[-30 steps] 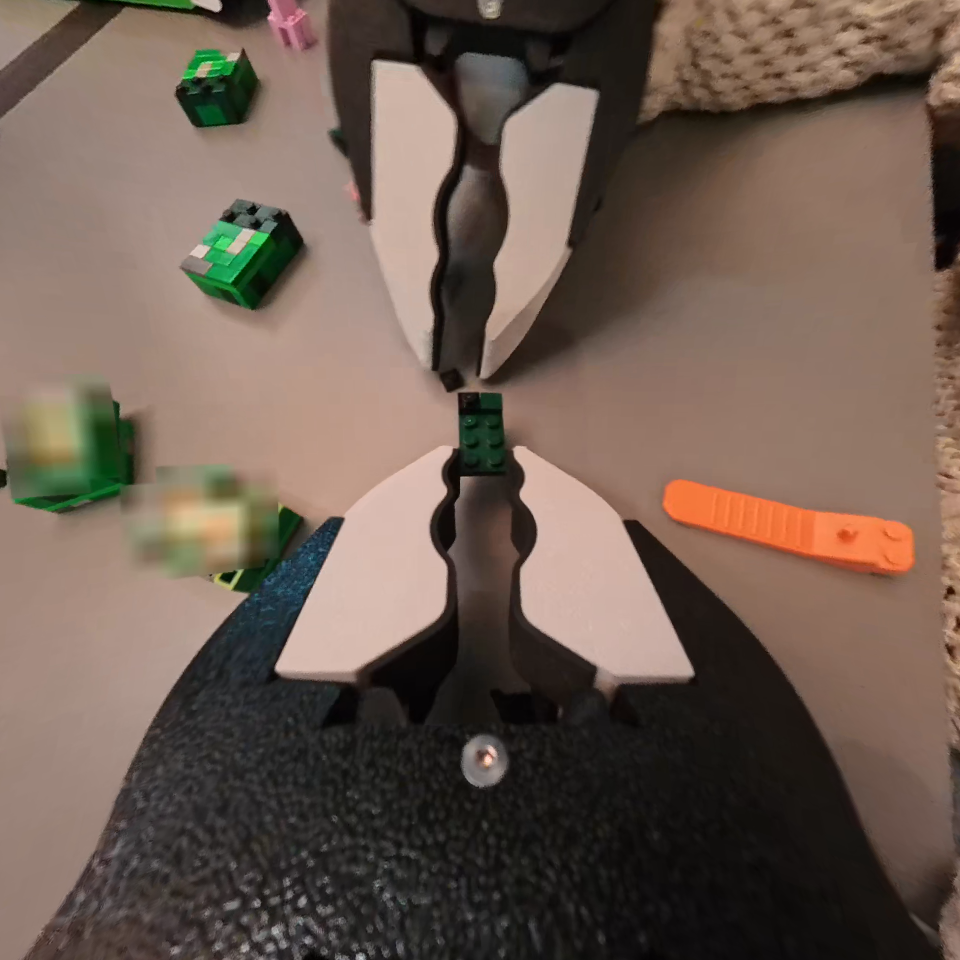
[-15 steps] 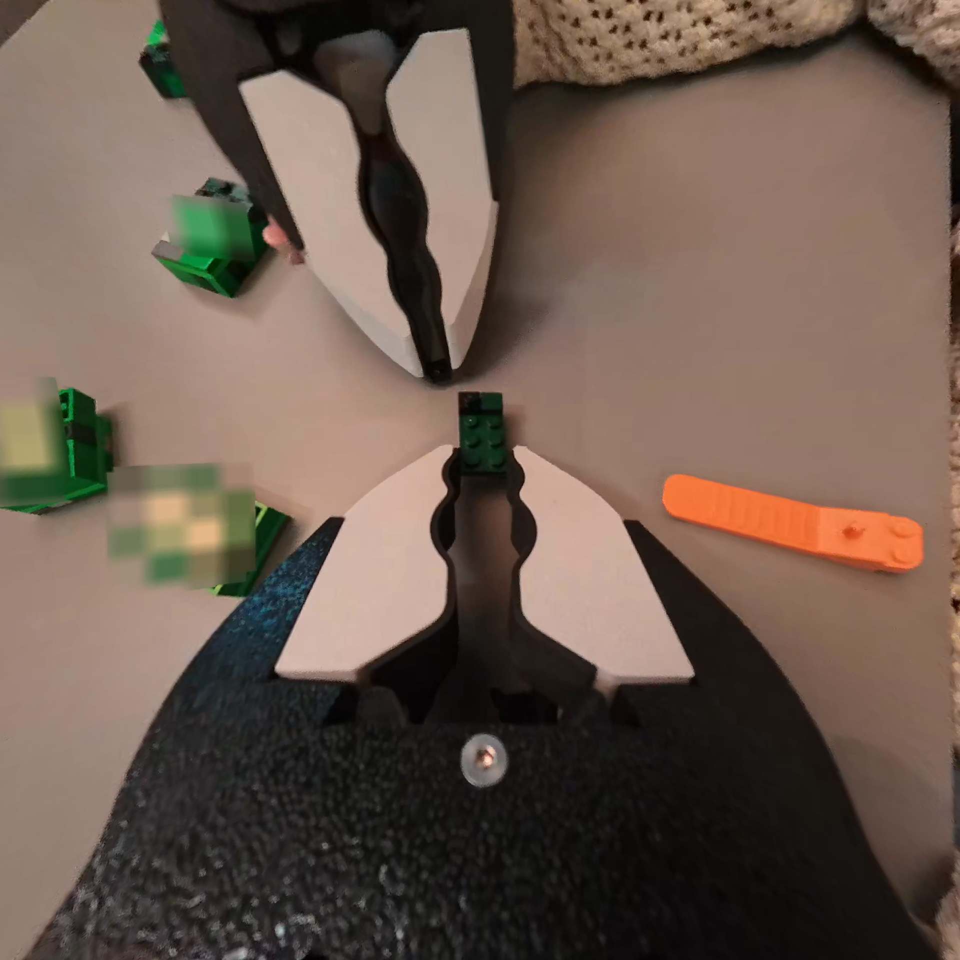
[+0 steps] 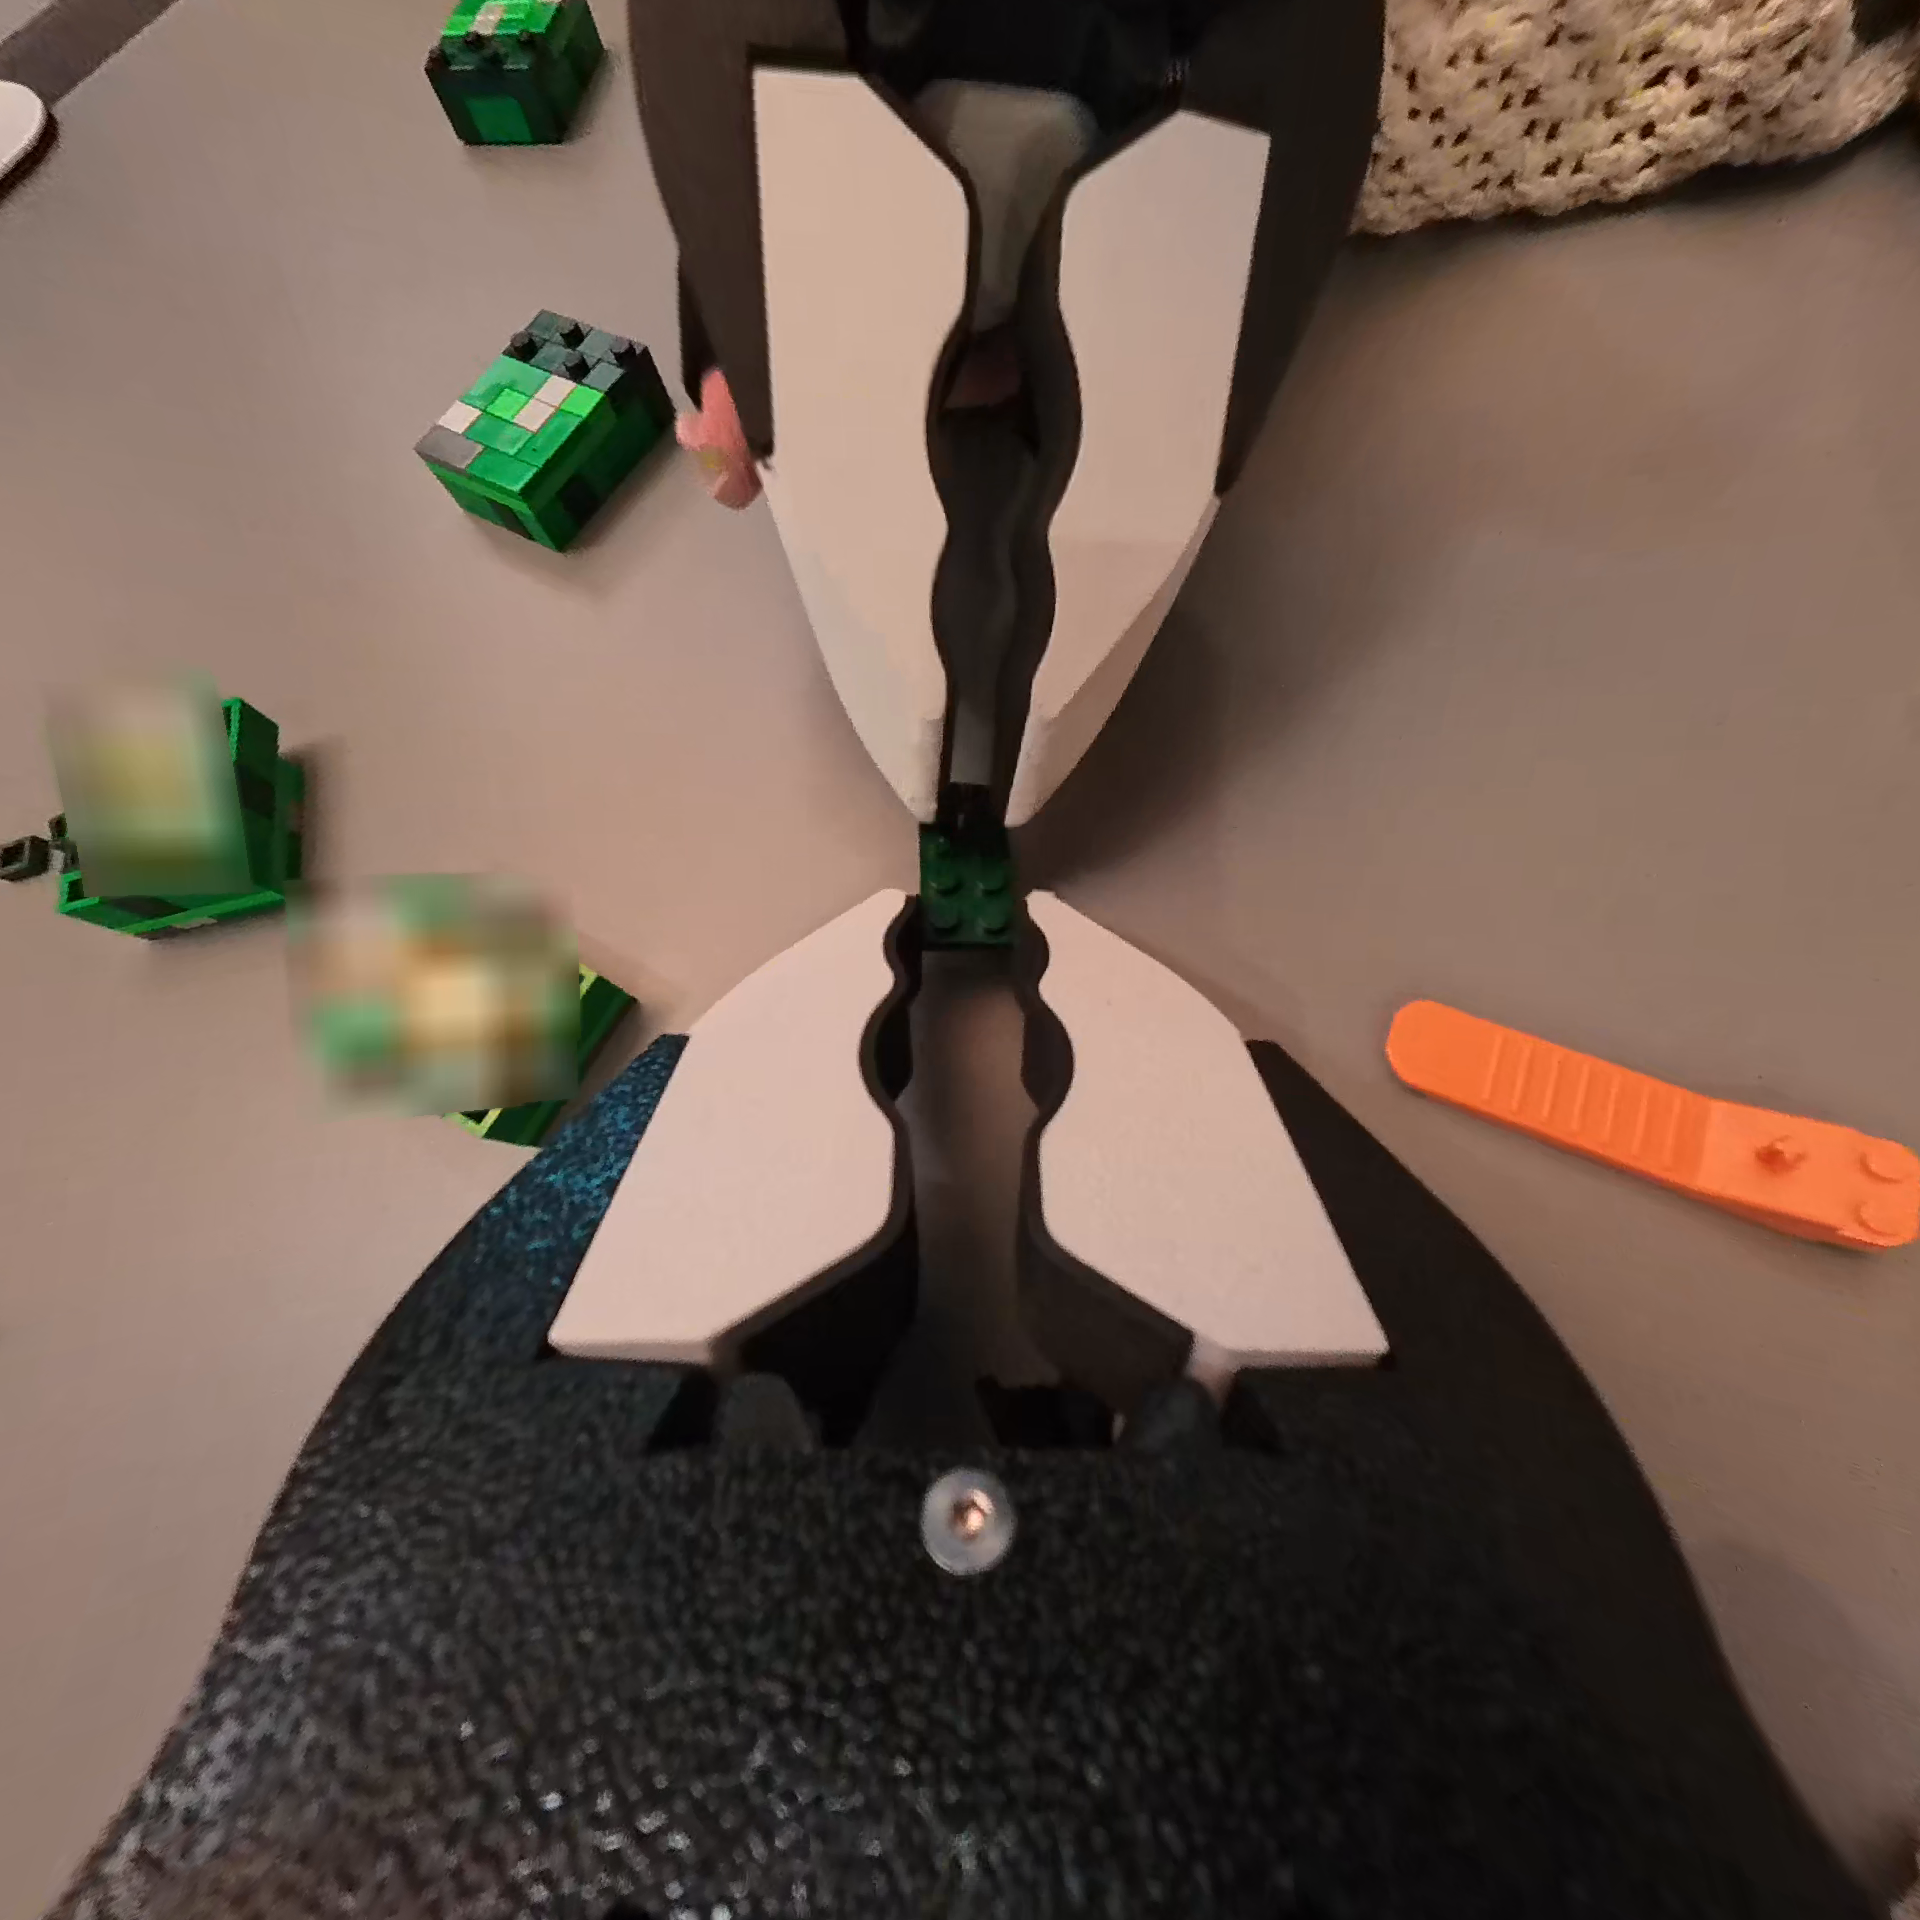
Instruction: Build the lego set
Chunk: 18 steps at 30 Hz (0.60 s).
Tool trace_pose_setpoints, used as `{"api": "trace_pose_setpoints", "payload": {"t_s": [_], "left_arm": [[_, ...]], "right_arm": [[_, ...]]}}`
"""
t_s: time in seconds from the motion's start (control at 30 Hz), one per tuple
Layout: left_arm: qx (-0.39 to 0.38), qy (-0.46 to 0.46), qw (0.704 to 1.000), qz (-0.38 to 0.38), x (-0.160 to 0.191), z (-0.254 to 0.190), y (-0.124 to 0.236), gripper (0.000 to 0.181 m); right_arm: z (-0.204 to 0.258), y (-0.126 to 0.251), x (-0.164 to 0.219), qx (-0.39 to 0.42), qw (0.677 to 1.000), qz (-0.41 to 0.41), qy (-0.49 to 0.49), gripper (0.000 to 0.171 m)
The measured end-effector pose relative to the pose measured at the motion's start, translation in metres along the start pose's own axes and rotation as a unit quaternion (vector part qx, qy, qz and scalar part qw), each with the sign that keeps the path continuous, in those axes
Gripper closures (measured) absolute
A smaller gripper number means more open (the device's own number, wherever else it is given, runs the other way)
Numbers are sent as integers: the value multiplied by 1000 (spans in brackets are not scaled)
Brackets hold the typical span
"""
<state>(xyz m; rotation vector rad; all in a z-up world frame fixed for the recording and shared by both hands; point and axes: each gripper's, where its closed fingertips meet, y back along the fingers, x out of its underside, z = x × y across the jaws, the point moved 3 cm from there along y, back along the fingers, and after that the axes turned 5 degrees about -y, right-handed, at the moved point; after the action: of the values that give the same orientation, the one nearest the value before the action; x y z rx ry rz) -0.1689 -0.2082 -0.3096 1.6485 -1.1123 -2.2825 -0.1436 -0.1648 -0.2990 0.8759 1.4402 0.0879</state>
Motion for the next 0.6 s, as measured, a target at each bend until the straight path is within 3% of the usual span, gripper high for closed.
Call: {"api": "trace_pose_setpoints", "payload": {"t_s": [0.6], "left_arm": [[-2,17,1000,-5,0,3,1,165]], "right_arm": [[0,-2,-1,29,999,16,24,158]]}}
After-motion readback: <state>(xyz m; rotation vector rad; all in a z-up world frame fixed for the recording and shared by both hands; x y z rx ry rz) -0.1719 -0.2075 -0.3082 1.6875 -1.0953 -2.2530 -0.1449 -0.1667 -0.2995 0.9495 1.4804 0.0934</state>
